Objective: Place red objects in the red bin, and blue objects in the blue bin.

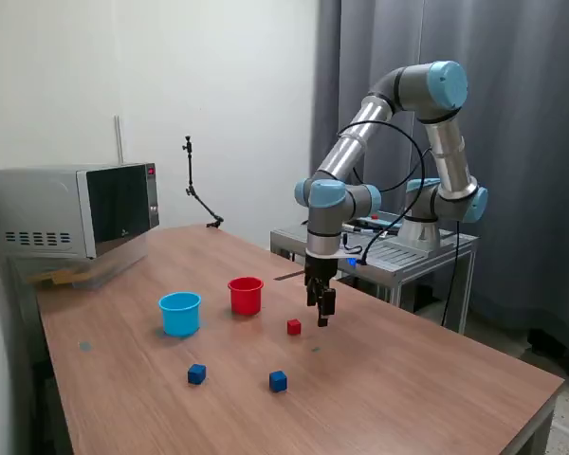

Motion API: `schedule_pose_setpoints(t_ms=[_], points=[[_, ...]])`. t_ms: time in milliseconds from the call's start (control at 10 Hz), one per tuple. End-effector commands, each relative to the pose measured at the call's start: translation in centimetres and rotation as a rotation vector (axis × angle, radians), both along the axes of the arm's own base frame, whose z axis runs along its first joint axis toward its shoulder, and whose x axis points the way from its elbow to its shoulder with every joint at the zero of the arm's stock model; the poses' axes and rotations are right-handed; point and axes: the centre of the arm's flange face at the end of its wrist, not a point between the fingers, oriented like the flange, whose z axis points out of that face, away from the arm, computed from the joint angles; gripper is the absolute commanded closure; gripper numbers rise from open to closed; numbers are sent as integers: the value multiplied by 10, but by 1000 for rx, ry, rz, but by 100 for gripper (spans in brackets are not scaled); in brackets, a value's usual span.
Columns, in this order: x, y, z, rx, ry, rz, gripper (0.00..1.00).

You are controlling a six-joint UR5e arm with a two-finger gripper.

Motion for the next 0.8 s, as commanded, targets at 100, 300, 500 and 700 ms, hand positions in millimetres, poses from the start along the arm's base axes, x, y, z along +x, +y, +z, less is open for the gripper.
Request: schedule_pose_setpoints(t_ms=[100, 300, 500, 700], points=[[-15, 4, -4, -10, 6, 135, 0], [-16, 7, -5, -59, 3, 215, 0], [-14, 9, -7, -64, 7, 215, 0], [-15, 16, -11, -74, 11, 211, 0]])
